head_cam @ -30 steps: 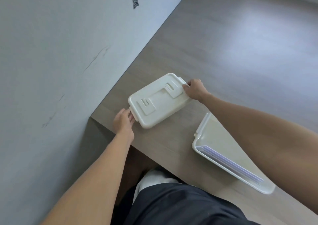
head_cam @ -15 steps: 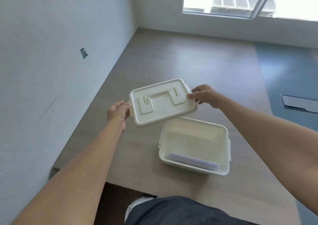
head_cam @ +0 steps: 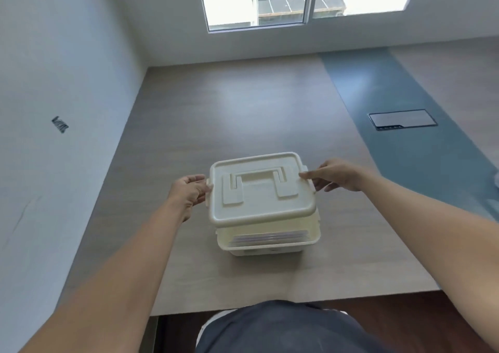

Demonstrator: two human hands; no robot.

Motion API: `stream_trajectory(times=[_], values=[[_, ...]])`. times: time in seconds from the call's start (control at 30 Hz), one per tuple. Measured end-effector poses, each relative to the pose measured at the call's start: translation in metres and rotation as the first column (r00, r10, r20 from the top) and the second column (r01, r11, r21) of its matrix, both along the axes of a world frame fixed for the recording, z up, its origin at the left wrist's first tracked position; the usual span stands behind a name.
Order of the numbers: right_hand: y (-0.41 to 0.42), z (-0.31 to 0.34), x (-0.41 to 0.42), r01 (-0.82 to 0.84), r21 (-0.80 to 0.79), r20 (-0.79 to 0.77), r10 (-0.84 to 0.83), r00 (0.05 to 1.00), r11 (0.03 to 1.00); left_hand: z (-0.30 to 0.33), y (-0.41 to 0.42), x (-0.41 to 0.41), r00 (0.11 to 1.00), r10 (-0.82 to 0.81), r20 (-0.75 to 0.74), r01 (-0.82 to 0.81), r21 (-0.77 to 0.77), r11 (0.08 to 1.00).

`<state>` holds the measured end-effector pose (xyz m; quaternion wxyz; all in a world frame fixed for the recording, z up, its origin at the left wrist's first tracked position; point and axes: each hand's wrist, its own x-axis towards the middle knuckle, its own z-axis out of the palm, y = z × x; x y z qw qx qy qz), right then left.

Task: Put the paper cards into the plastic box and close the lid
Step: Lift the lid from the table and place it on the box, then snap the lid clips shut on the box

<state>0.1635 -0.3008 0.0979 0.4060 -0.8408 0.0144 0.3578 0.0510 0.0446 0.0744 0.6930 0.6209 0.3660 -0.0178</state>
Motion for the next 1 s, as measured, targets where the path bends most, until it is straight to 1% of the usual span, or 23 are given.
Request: stream_trajectory(times=[0.13,0.23,0.5,0.67,0.77,0.83,0.93,1.0], values=[[-0.014,-0.015,-0.017,-0.032,0.006,-0.102,0.033,0.994,0.999,-0.012,-0.005,-0.02,0.998,-0.051,-0.043,0.053,0.053,0.997],[-0.019,-0.027,-0.022,-0.059,0.005,-0.142,0.059,0.988,0.998,-0.018,-0.006,-0.032,0.993,-0.09,-0.075,0.096,0.077,0.992],[-0.03,-0.033,-0.015,-0.081,0.012,-0.176,0.082,0.981,0.997,-0.028,-0.016,-0.033,0.994,-0.08,-0.076,0.086,0.075,0.994],[-0.03,-0.036,-0.011,-0.117,-0.03,-0.164,0.11,0.98,0.993,-0.032,-0.018,-0.03,0.996,-0.062,-0.067,0.067,0.079,0.995],[-0.031,-0.041,-0.014,-0.122,-0.037,-0.2,0.112,0.973,0.992,-0.031,-0.02,-0.032,0.994,-0.075,-0.075,0.083,0.107,0.991],[-0.032,-0.044,-0.015,-0.088,-0.01,-0.243,0.083,0.967,0.996,-0.032,-0.022,-0.035,0.989,-0.085,-0.123,0.093,0.065,0.993],[-0.033,-0.046,-0.015,-0.028,0.08,-0.383,0.056,0.922,0.996,-0.03,-0.025,-0.043,0.959,-0.151,-0.238,0.125,-0.123,0.985],[-0.03,-0.048,-0.016,0.038,0.161,-0.474,0.043,0.879,0.986,-0.03,-0.028,-0.045,0.95,-0.199,-0.241,0.156,-0.187,0.97]])
